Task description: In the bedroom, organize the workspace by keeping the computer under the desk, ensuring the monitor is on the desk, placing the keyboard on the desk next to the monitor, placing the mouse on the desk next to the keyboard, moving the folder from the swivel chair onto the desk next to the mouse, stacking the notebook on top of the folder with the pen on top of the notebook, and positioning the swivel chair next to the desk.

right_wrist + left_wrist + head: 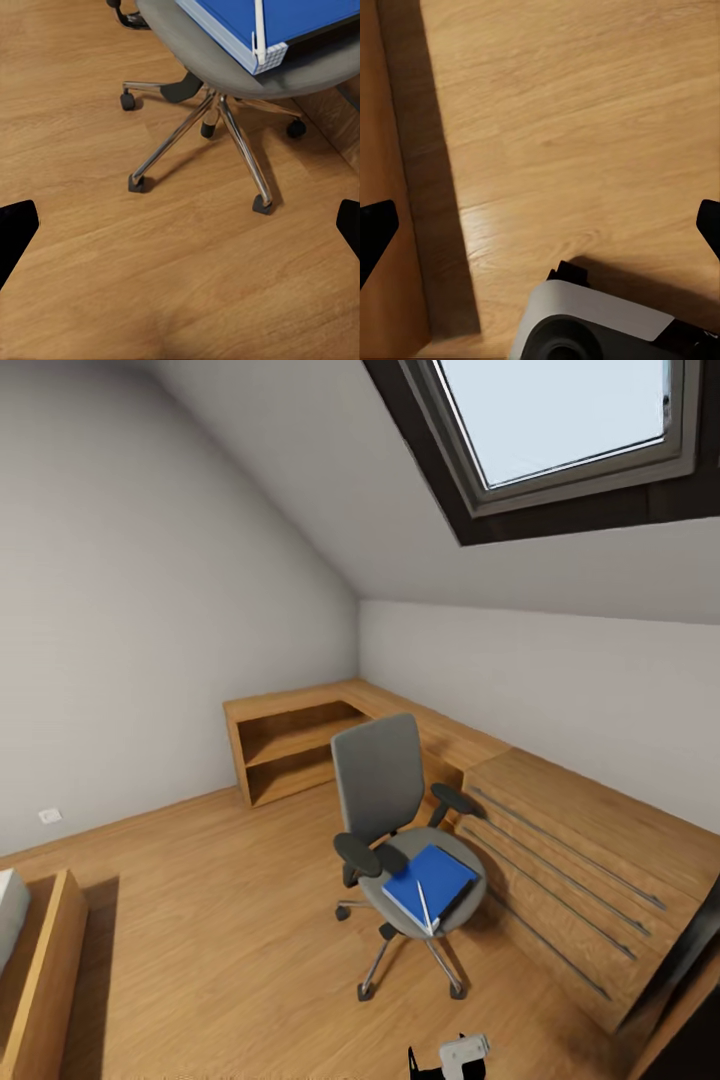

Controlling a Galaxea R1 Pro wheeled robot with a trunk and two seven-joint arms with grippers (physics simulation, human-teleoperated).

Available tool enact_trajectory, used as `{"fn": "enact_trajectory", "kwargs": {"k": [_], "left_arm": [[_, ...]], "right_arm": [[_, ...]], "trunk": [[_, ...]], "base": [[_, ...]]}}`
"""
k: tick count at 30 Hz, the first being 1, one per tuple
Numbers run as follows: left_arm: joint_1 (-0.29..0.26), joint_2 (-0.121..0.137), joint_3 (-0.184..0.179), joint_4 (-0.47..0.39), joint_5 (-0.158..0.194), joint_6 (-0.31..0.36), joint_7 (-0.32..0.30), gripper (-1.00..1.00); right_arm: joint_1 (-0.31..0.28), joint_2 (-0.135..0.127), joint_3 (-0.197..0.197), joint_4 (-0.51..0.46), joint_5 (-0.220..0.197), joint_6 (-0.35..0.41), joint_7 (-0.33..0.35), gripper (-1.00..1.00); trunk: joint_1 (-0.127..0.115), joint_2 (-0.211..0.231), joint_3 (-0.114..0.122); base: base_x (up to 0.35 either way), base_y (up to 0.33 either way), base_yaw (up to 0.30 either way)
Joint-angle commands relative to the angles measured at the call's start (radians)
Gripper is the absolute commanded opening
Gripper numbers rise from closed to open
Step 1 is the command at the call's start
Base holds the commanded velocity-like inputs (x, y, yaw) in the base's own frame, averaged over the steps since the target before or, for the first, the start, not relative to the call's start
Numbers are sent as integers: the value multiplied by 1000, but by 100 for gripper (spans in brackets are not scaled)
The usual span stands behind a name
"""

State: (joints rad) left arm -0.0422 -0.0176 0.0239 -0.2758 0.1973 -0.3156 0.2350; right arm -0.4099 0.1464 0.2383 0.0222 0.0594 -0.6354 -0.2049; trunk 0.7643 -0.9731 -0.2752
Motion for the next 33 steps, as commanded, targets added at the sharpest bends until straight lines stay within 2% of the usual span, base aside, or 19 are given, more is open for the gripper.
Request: {"fn": "enact_trajectory", "kwargs": {"k": [1, 17, 30, 33], "left_arm": [[-1, -1, 1, 0, 5, -4, 0, 100], [-1, 0, -3, 0, 1, -3, 0, 100], [-1, 5, -3, 1, 1, -3, 0, 100], [-1, 5, -3, 1, 1, -2, 0, 100]], "right_arm": [[-1, -2, 5, 2, 7, -2, -10, 100], [5, -10, 3, 2, 7, -6, -10, 100], [5, -5, 4, 1, 4, -14, -2, 100], [5, -6, -6, -8, -4, -28, -9, 100]], "trunk": [[0, -1, -3], [0, -1, -9], [0, -1, -9], [0, -1, -9]], "base": [[0, 0, 91], [0, 0, 21], [311, 0, 0], [324, 0, 0]]}}
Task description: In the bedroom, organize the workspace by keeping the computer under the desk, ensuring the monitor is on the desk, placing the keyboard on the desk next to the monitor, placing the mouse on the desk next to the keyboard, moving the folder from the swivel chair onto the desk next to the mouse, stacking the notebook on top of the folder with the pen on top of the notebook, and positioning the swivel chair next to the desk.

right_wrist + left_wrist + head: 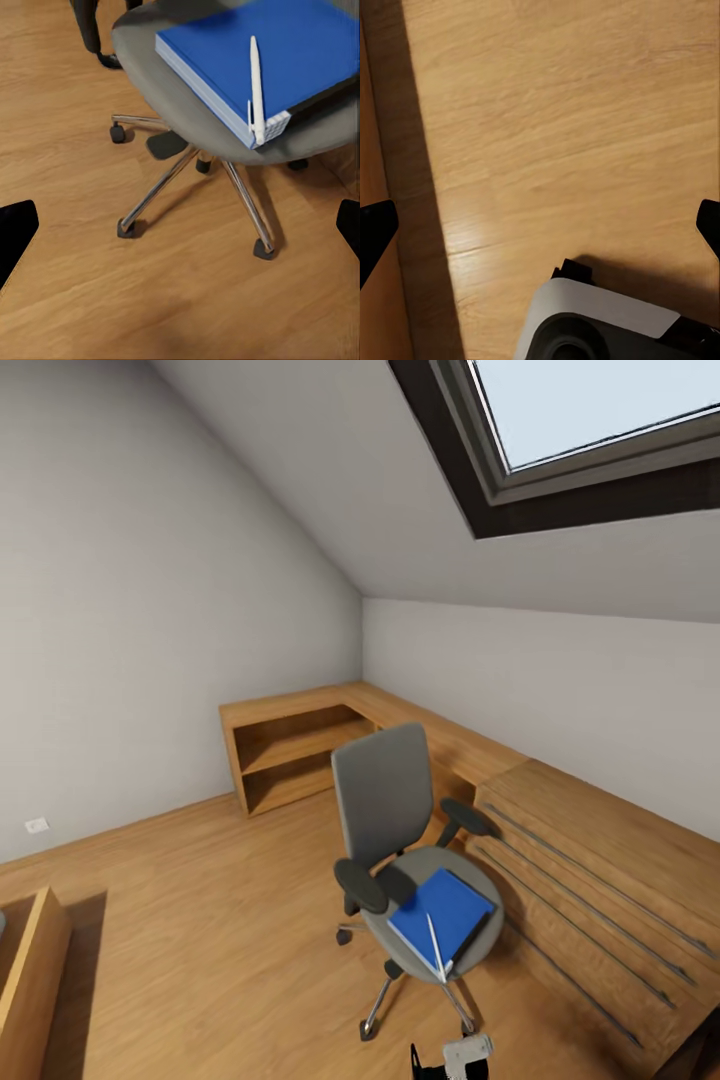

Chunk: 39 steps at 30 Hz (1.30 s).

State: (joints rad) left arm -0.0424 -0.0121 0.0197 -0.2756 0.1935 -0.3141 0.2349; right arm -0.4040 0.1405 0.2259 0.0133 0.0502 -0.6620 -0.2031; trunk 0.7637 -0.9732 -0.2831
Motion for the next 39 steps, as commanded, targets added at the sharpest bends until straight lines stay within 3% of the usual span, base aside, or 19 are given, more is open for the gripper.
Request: {"fn": "enact_trajectory", "kwargs": {"k": [1, 4, 6, 12, 14, 15, 16, 17, 19, 20, 21, 22, 23, 25, 26, 31, 36, 37, 39], "left_arm": [[-1, 1, 2, -1, 4, -4, 0, 100], [0, 15, 2, -8, 4, -2, 0, 100], [0, 37, 2, -30, 6, 3, 0, 100], [0, 53, 3, -180, 7, 20, 1, 100], [-1, 54, 4, -247, 8, 82, 3, 100], [-1, 55, 5, -332, 13, 216, 3, 100], [-1, 54, 6, -367, 16, 273, 3, 100], [-1, 54, 8, -440, 24, 394, 4, 100], [-1, 55, 13, -511, 35, 504, 5, 100], [-1, 55, 21, -614, 63, 620, 5, 100], [-1, 55, 23, -651, 75, 646, 5, 100], [-1, 53, 32, -814, 131, 713, 5, 100], [-1, 52, 34, -894, 160, 735, 5, 100], [-1, 51, 34, -962, 185, 756, 5, 100], [-1, 37, 22, -1052, 226, 820, 5, 100], [-1, -1, 7, -1092, 251, 901, 7, 100], [-2, -11, 109, -1219, 393, 1074, 11, 100], [-2, -13, 132, -1263, 446, 1113, 12, 100], [-2, -17, 138, -1283, 463, 1127, 12, 100]], "right_arm": [[-1, 0, -10, -14, -17, 4, -17, 100], [-3, -2, -21, -73, -38, 74, -23, 100], [-4, -9, -24, -172, -44, 198, -39, 100], [-6, -51, -30, -430, -50, 516, -82, 100], [-7, -62, -44, -503, -51, 629, -87, 100], [-10, -67, -75, -547, -51, 728, -90, 100], [-12, -68, -88, -556, -51, 757, -91, 100], [-19, -70, -117, -570, -51, 812, -90, 100], [-31, -72, -143, -578, -51, 860, -88, 100], [-52, -73, -173, -585, -52, 934, -86, 100], [-58, -73, -179, -586, -52, 960, -86, 100], [-72, -73, -194, -592, -55, 1079, -78, 100], [-76, -73, -198, -596, -55, 1133, -73, 100], [-79, -72, -201, -601, -56, 1177, -69, 100], [-82, -71, -204, -624, -56, 1238, -63, 100], [-85, -69, -205, -646, -57, 1266, -61, 100], [-85, -71, -206, -651, -58, 1270, -31, 100], [-85, -69, -206, -653, -57, 1267, -9, 100], [-85, -66, -204, -654, -58, 1265, 0, 100]], "trunk": [[1, -1, -1], [1, -1, -1], [1, -1, -1], [1, -1, -1], [1, -1, -1], [1, -1, -1], [1, -1, -1], [1, -1, -1], [1, -1, -1], [1, -1, -1], [1, -1, -1], [1, -1, -1], [1, -1, -1], [1, -1, -1], [5, -8, -4], [24, -43, -20], [43, -78, -36], [47, -85, -39], [54, -99, -45]], "base": [[324, 0, 0], [324, 0, 0], [324, 0, 0], [325, 0, 0], [325, 0, 0], [324, 0, 0], [318, 0, 0], [283, 0, 0], [239, 0, 0], [118, 0, 0], [95, 0, 0], [39, 0, 0], [25, 0, 0], [18, 0, 0], [5, 0, 0], [2, 0, 0], [0, 0, 0], [0, 0, 0], [0, 0, 0]]}}
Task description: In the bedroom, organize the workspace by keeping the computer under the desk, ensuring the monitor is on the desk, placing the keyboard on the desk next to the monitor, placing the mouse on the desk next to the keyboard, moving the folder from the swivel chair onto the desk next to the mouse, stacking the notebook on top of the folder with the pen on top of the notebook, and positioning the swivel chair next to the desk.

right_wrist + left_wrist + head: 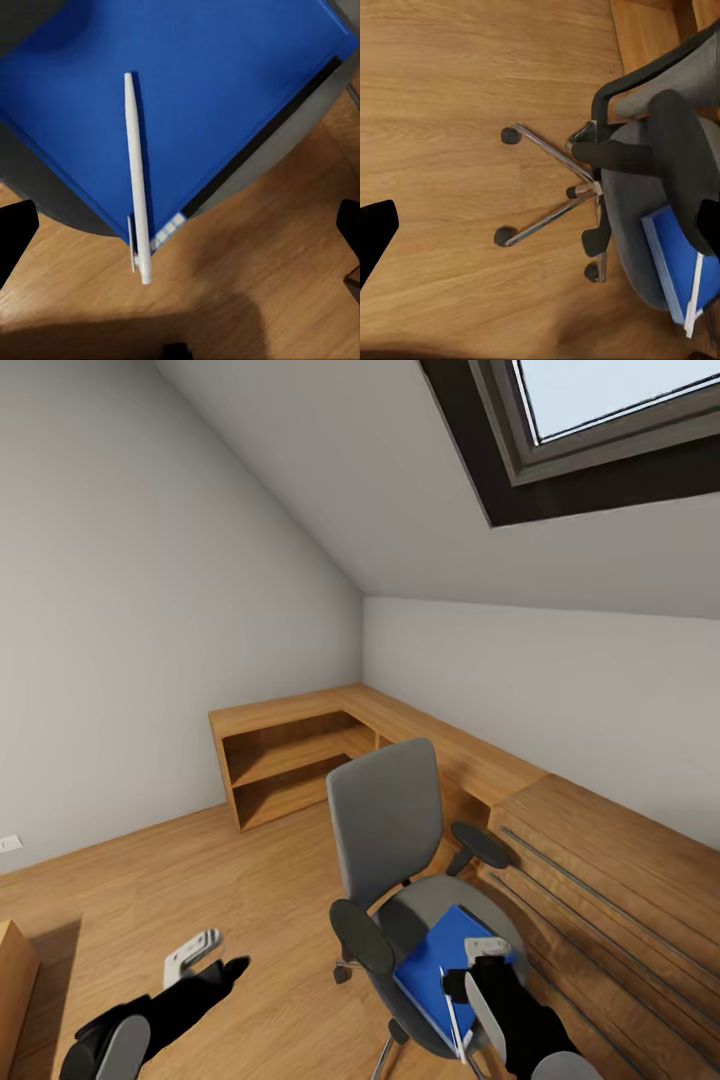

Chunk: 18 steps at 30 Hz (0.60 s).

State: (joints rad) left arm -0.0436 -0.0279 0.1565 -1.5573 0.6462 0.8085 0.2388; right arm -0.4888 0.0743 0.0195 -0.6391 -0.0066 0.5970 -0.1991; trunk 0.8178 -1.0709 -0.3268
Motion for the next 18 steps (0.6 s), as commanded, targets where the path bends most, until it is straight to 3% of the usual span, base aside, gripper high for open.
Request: {"fn": "enact_trajectory", "kwargs": {"k": [1, 14, 18], "left_arm": [[-1, -3, 3, -8, 18, 9, 9, 100], [-1, 19, 6, 32, 23, 11, 11, 100], [-1, 19, 69, 24, 28, 13, 8, 100]], "right_arm": [[-1, 4, 2, -2, -1, 4, 0, 100], [0, 7, -4, -1, -57, -47, 3, 100], [0, 7, -3, 2, -61, -50, 5, 100]], "trunk": [[4, -8, -5], [54, -99, -45], [69, -127, -58]], "base": [[0, 0, 0], [0, 0, 0], [0, 0, 0]]}}
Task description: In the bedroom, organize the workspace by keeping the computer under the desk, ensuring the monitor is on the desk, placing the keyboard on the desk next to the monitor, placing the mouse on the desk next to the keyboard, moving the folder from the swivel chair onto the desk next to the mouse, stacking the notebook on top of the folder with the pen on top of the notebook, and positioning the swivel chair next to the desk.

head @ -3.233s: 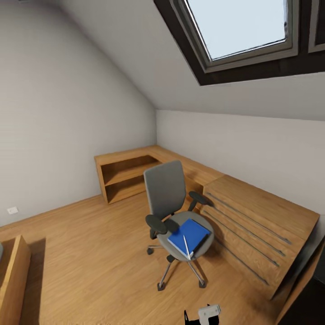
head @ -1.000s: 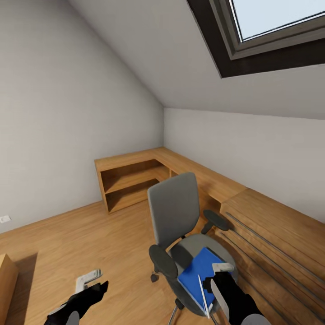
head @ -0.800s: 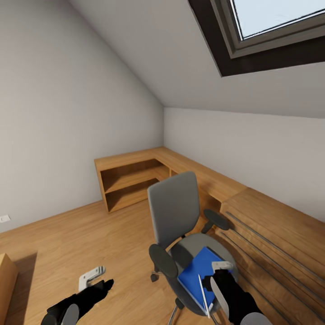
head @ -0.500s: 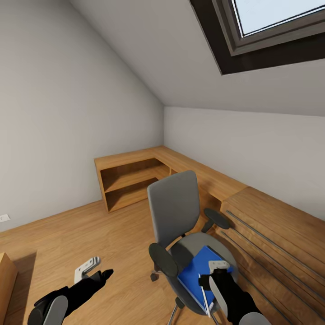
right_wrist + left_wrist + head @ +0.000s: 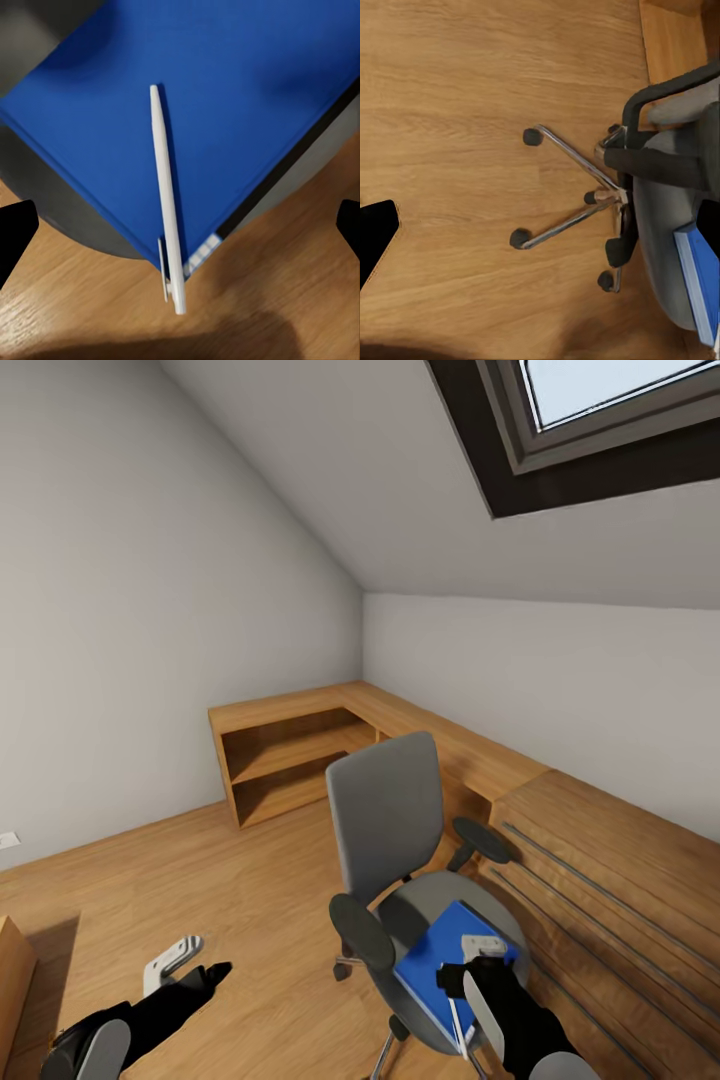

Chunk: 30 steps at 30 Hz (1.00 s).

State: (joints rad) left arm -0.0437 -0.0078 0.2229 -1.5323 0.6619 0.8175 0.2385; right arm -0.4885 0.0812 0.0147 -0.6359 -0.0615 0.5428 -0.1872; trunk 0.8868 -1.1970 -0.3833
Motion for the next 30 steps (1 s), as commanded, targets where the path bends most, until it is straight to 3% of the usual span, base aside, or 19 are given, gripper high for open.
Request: {"fn": "enact_trajectory", "kwargs": {"k": [1, 3, 8, 30], "left_arm": [[-1, -2, 27, -5, 14, 5, 7, 100], [-1, -2, 52, -9, 15, 7, 6, 100], [-1, -4, 73, -12, 16, 8, 6, 100], [-1, -6, 74, -7, 9, 3, 7, 100]], "right_arm": [[0, 0, 2, -2, -7, 6, -6, 100], [0, 0, 2, -1, -8, 7, -6, 100], [0, 3, 3, 2, -9, 7, -5, 100], [1, -5, 1, 4, -7, 6, -5, 100]], "trunk": [[4, -8, -4], [12, -22, -11], [31, -57, -26], [115, -211, -95]], "base": [[0, 0, 0], [0, 0, 0], [0, 0, 0], [0, 0, 0]]}}
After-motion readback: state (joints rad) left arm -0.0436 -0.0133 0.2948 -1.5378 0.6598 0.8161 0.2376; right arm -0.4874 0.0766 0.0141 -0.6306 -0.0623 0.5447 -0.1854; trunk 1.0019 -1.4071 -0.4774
